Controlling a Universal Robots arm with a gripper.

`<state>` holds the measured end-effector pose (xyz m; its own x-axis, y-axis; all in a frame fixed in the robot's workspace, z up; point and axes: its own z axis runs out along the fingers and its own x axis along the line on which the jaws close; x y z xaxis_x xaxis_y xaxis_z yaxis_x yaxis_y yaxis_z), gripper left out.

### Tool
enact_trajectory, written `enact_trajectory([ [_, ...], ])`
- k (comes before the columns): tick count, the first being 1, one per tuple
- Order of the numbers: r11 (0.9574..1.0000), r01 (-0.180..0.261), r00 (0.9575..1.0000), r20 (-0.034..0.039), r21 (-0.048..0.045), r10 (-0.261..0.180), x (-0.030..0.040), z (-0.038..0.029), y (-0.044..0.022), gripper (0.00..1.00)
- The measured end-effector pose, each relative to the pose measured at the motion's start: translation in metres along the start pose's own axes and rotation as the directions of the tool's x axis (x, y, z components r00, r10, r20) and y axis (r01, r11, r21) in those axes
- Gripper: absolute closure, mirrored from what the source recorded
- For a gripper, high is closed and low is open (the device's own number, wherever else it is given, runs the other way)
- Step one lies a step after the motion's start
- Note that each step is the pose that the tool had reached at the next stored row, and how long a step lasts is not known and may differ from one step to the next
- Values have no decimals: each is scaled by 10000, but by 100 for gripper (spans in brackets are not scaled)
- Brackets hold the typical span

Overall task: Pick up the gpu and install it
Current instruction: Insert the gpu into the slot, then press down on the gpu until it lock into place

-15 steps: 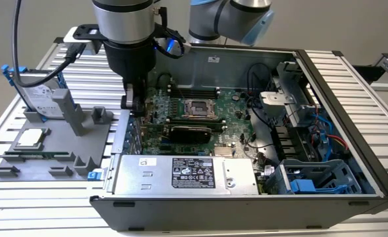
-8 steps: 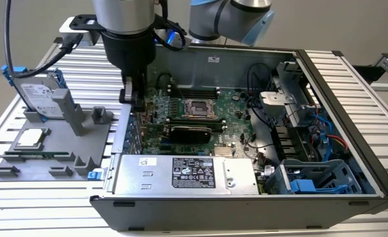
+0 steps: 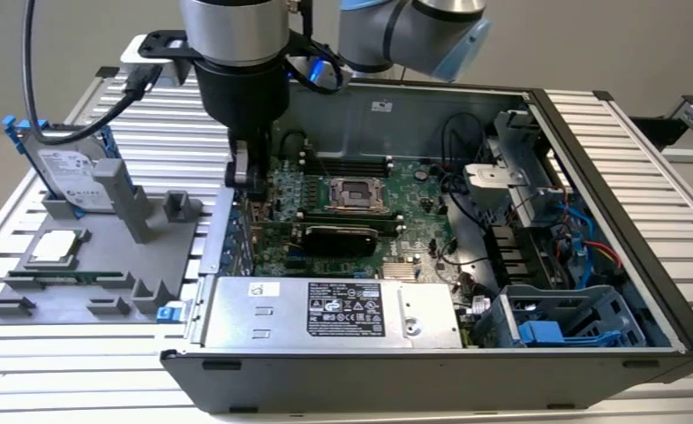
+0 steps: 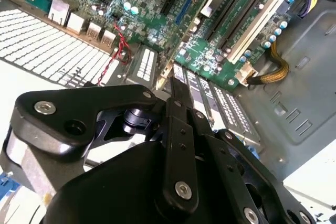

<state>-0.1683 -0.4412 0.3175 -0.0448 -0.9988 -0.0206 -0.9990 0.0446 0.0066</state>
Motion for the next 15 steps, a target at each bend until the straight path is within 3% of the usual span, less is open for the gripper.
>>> enact_trajectory([
  [5,10000,28,10000,-1,-1,-28,-6,5,-143,100],
  [15,10000,52,10000,-1,-2,-52,-22,3,-502,100],
])
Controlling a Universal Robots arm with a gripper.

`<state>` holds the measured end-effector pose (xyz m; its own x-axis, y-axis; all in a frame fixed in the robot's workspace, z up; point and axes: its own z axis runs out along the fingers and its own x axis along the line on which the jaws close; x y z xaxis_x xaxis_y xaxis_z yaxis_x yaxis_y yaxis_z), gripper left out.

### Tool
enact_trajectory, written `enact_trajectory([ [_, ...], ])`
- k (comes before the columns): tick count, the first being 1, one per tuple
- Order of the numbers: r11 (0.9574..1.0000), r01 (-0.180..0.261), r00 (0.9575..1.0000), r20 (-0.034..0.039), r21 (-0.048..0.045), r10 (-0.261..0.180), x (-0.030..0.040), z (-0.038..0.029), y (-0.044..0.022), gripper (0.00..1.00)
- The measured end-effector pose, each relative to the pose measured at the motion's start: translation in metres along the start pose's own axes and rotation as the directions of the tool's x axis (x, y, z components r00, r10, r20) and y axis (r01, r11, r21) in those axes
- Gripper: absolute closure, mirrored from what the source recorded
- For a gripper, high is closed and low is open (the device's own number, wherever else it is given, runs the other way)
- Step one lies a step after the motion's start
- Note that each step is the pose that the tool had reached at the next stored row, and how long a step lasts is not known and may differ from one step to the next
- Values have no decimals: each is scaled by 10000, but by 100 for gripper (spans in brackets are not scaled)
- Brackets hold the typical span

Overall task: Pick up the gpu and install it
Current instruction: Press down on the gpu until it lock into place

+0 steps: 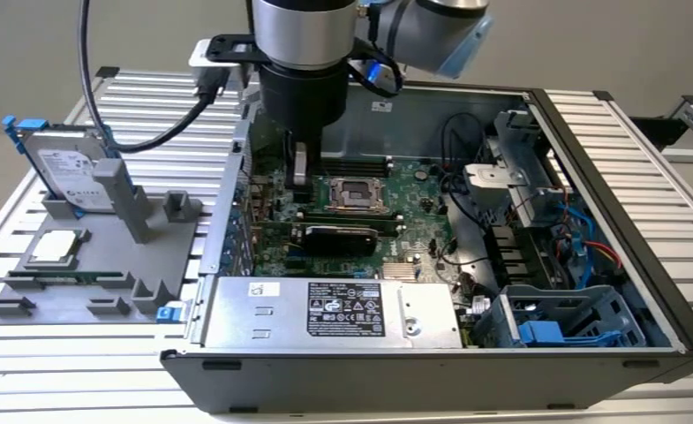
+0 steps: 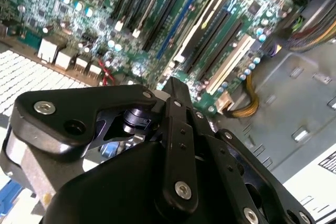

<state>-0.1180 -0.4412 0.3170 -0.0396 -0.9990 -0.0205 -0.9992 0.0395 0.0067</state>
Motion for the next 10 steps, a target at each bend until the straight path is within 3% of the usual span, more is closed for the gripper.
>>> enact_trajectory([
  [10,10000,-1,10000,1,1,1,-11,-1,-265,100],
])
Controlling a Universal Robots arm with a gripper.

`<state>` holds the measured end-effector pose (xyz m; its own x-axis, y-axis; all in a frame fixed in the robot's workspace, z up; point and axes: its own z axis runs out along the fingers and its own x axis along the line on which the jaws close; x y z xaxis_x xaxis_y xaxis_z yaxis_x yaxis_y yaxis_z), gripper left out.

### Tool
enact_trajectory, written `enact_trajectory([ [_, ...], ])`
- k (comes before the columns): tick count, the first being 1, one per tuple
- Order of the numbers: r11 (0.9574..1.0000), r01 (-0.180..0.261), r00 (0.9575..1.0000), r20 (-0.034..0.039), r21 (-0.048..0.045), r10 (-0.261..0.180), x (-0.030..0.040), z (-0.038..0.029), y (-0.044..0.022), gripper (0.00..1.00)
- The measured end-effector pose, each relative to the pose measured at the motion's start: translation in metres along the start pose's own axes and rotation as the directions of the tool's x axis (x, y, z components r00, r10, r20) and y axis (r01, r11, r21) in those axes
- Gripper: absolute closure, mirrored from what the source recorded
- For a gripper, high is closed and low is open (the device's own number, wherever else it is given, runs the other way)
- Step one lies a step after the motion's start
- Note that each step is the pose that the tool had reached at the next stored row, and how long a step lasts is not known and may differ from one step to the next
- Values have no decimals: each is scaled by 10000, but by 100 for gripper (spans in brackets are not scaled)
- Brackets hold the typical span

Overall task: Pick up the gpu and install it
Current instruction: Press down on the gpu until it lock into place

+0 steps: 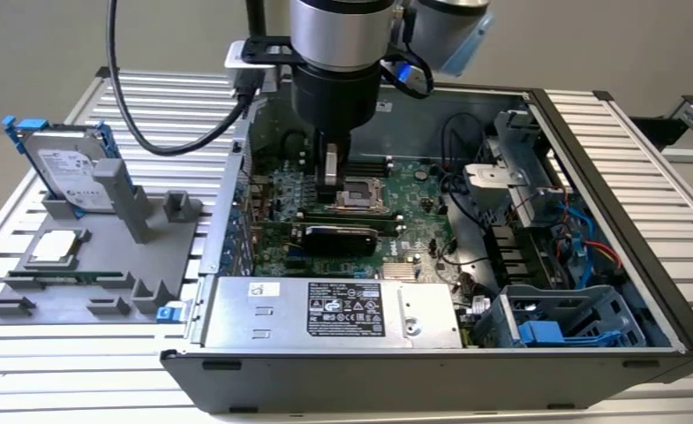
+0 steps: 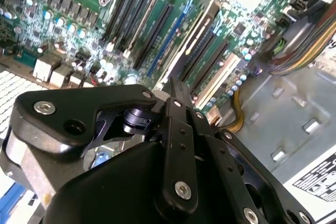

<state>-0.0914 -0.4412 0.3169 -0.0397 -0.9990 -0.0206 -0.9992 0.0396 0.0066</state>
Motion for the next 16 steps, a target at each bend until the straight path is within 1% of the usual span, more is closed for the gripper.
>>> enact_trajectory([
  [9,10000,-1,10000,-1,0,1,-7,-1,-176,100],
  [16,10000,1,10000,-1,-1,-1,-7,-1,-188,100],
])
